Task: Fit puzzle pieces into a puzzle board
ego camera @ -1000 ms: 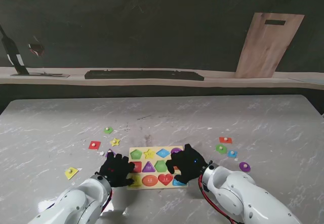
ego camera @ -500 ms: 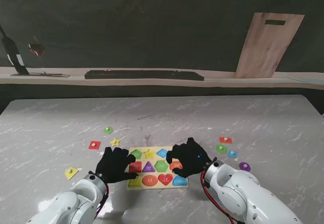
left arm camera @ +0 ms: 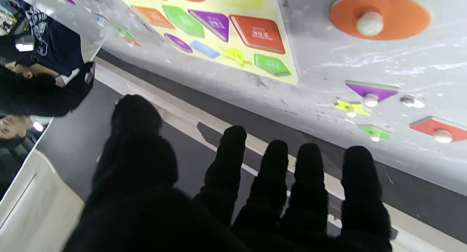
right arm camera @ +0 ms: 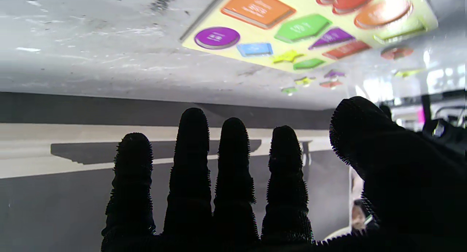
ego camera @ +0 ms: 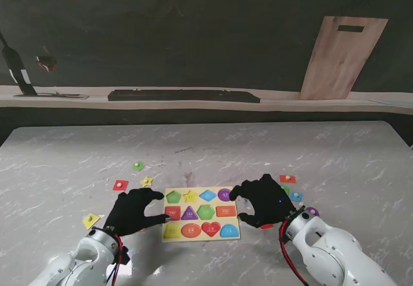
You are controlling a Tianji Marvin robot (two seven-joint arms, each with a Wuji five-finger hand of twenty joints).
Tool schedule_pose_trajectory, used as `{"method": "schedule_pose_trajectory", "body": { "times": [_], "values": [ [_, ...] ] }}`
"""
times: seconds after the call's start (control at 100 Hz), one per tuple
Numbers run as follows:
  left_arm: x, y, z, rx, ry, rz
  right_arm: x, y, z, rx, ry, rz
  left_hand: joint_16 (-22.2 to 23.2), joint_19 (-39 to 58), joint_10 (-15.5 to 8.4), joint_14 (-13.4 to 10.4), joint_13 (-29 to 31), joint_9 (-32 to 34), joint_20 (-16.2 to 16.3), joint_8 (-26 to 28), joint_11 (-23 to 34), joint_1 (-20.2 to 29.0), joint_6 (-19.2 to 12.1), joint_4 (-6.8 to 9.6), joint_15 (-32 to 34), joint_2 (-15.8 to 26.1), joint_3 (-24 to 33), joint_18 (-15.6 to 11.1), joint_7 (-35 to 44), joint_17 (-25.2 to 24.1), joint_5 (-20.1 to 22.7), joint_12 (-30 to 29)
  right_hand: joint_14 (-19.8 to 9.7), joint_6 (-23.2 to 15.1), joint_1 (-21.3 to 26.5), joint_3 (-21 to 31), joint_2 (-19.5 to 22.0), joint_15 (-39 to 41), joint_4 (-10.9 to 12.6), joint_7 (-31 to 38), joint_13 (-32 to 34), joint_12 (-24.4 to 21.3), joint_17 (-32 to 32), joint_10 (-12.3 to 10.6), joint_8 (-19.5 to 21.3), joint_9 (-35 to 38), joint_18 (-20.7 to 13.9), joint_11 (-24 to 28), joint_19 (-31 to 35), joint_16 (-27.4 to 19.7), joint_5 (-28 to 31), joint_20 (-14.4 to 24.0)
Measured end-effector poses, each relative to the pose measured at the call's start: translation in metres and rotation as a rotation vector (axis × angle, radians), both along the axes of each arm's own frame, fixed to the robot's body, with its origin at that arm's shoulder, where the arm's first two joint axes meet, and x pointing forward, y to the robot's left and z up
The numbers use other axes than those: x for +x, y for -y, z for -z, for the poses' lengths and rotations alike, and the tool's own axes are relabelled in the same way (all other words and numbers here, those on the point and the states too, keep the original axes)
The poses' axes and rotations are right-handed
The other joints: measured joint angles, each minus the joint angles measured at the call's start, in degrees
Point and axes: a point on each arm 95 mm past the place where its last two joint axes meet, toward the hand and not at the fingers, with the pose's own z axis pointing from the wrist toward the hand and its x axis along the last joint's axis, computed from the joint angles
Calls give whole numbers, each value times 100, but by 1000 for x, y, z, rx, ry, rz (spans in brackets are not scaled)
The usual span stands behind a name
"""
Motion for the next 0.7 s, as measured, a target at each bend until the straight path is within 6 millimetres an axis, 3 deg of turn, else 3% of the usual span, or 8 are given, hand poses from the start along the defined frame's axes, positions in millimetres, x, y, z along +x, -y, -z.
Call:
{"method": "schedule_pose_trajectory", "body": {
  "times": [0.15,0.3,0.41,0.55,0.7],
  "values": [
    [-7,-7,-1,-111,46,48,2,21,3,-93,-1,-38,-70,-127,-29,0,0,0,-86,-4,-60,-4,11,0,-154,-21,0,0,-127,-12,0,-22,-138,-120,-3,281,-316,-112,0,-28,1,-8,164,-166,1,-192,-126,-76,-42,0,-72,0],
    [-9,-8,1,-242,57,42,9,41,13,-290,42,-48,-99,-319,-38,0,0,0,-153,-4,-69,-4,11,0,-280,-64,0,1,-135,-49,0,-24,-261,-212,-3,490,-495,-125,0,-35,3,-9,277,-182,6,-305,-210,-77,-88,6,-104,52],
    [-10,-6,2,-263,38,52,14,53,18,-343,58,-53,-133,-421,-47,0,0,0,-176,-4,-72,6,11,0,-294,-64,0,3,-135,-59,0,-25,-271,-273,39,571,-558,-127,0,-35,9,-9,377,-237,28,-305,-276,-74,-92,67,-104,116],
    [-12,-1,4,-252,24,70,18,59,23,-371,49,-49,-133,-460,-59,0,1,49,-203,-4,-77,9,11,0,-306,-65,0,4,-135,-59,0,-25,-354,-433,105,728,-629,-47,1,-35,80,-4,492,-259,66,-304,-346,-54,-99,142,-102,186],
    [-13,1,5,-246,15,81,20,61,30,-389,48,-51,-133,-490,-75,0,2,51,-203,-4,-122,17,10,0,-359,-65,0,4,-135,-59,1,-25,-412,-697,211,788,-706,63,1,55,230,1,612,-449,78,-180,-360,59,-104,235,44,314]
  ]
}}
